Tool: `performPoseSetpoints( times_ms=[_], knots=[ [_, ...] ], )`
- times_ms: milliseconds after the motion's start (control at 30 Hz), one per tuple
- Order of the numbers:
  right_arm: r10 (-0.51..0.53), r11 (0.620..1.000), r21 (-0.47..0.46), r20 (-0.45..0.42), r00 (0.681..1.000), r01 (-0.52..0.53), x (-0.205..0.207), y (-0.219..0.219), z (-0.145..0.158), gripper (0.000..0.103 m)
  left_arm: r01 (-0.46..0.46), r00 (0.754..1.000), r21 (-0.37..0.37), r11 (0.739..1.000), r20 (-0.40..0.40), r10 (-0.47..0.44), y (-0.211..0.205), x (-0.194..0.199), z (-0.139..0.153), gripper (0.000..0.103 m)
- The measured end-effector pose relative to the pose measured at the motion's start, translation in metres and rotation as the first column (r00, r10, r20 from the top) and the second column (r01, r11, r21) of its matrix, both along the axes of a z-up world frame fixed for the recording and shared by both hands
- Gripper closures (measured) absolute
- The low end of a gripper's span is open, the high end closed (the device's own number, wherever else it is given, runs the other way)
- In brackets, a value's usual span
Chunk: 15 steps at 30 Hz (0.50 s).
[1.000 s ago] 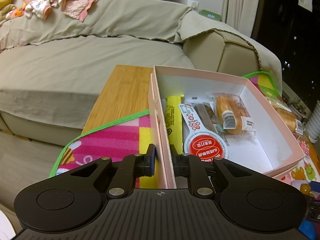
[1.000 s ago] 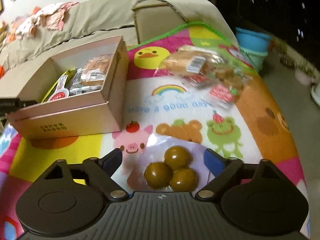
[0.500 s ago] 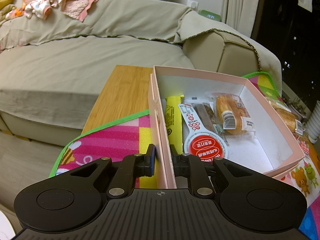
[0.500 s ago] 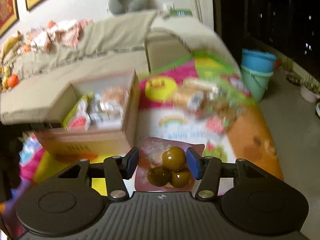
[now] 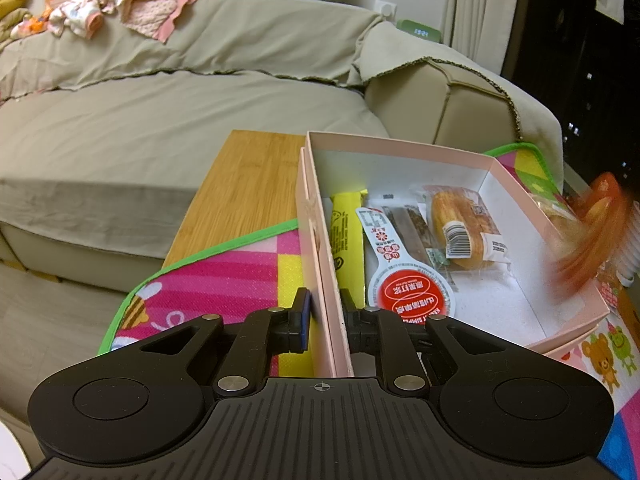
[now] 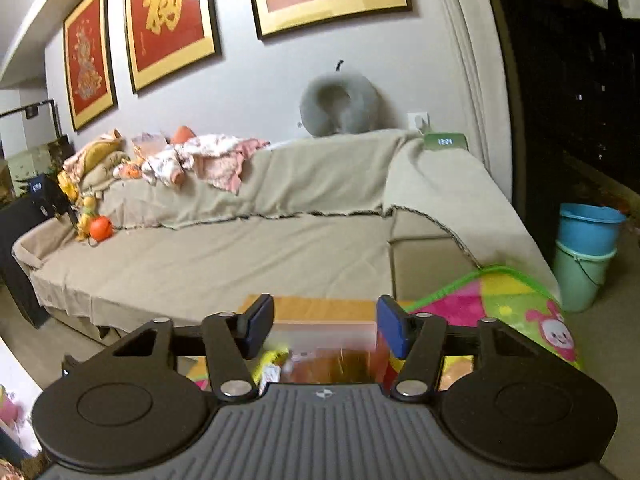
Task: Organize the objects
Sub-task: 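Carry the tray over the pink box and open the right gripper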
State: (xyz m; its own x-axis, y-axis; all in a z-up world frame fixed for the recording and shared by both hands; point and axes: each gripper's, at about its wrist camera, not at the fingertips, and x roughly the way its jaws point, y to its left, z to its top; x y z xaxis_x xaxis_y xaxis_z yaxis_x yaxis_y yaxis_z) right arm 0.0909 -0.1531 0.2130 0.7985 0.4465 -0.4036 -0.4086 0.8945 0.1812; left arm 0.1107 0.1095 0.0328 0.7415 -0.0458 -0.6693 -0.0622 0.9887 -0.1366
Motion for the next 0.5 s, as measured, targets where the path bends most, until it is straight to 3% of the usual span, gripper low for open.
performPoseSetpoints(
  times_ms=[67,167,333,500],
  knots=[
    [-0.001,1.000,0.007,0.008,1.000,0.001,-0.002,-0.002,-0.001,0.034,0.000,1.000,0.001,1.000,0.003,0.000,0.000,0.000,0.000,0.087],
    [-0.029,1.000,0.006,-0.008,1.000,0.029,-0.003,-0.013,-0.009,0.032,-0.001,1.000,0.000,1.000,0.003,0.001,0.000,0.000,0.000,0.087],
    [-0.120,0.993,-0.017,-0.095,0.988,0.119,0.004,-0.047,-0.040,0.030,0.000,1.000,0.002,1.000,0.003,0.000,-0.001,0.000,0.000,0.087],
    [-0.226,0.974,-0.056,-0.199,0.954,0.219,0.012,-0.080,-0.077,0.030,0.000,1.000,0.003,1.000,0.003,0.000,-0.001,-0.001,0.000,0.087]
  ],
)
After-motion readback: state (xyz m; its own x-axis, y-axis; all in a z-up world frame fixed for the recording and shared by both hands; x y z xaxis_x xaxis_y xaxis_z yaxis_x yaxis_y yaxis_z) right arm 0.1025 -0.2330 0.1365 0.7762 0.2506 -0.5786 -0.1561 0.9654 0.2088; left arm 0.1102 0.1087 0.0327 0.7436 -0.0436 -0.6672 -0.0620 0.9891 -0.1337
